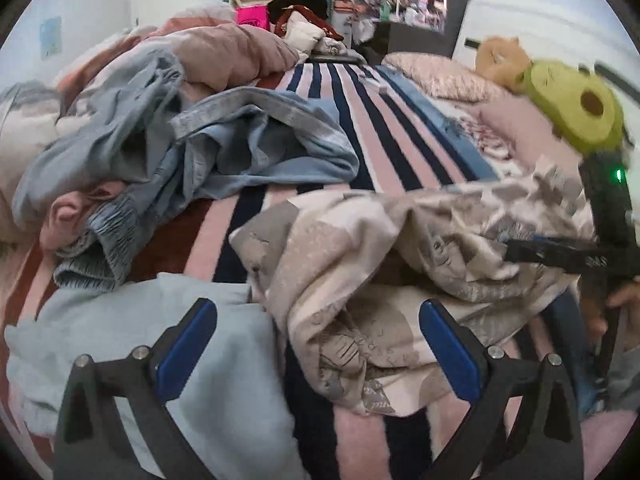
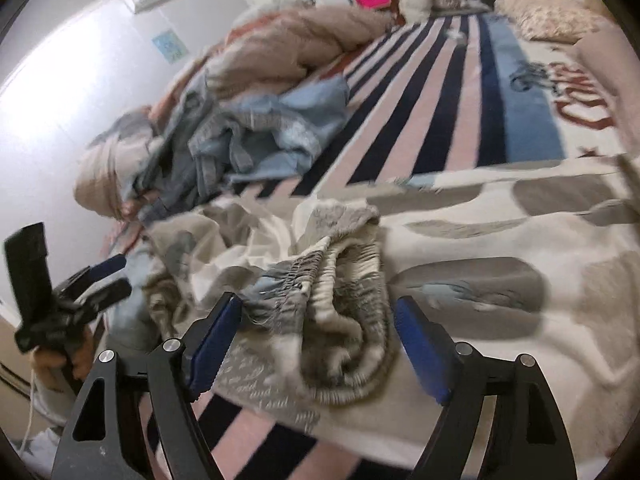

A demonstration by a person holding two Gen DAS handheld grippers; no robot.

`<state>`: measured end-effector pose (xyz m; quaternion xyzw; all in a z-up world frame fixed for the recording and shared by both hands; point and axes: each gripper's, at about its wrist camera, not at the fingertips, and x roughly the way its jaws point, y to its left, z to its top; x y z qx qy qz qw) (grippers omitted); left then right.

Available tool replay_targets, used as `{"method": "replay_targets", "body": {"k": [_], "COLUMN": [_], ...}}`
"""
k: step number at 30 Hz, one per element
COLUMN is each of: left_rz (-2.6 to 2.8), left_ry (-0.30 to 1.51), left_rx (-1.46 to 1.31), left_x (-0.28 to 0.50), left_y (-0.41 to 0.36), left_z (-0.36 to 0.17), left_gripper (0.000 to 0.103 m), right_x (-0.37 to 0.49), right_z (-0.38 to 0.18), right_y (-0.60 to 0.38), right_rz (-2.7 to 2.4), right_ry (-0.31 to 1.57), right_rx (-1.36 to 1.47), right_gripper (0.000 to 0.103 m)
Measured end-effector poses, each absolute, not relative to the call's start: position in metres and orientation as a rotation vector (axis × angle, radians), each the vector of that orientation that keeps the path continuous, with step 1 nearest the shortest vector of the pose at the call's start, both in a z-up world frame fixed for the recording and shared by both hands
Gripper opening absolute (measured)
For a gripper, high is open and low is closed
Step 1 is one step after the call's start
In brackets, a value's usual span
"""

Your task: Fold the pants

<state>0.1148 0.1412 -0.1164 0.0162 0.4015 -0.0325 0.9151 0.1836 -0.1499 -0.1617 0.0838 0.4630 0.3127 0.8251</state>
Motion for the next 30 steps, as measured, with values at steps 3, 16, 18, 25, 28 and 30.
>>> {"method": "replay_targets", "body": {"k": [3,16,18,25,28,30], "left_rz": [-0.037,0.069,0.071,-0.016,-0.029,-0.037], "left_ry": [0.810,0.792,0.791,0.873,0.815,0.769], "left_rx": [0.104,0.223,0.223,0.150,0.142,0.168], "left_x": [0.122,0.112,0.100,0.073,0.068,0.071], "left_y": [0.125,0.116,0.119,0.126,0.125,0.117], "left_z": [-0.124,-0.127,-0.121,-0.130,-0.112,-0.104], "left_gripper": [0.087,0.014,0.014,0.015,0.069,0.073], "right_x": [0.186,0.183,0.181,0.179,0.180,0.188], "right_z": [-0.165,-0.157,-0.152,-0.168,-0.147,-0.134], "right_y": [-0.147,-0.198,-0.199,-0.204,-0.216,-0.220], "right_rz": [0.625,0.533,0.547,0.548,0.549,0.546], "right_ry": [0.961,0.923,0.917,0.990,0.927,0.903], "right_rx": [0.123,0.267,0.268,0.271,0.290,0.291], "right_gripper": [0.029,0.022,0.022,0.034,0.059,0.063]}}
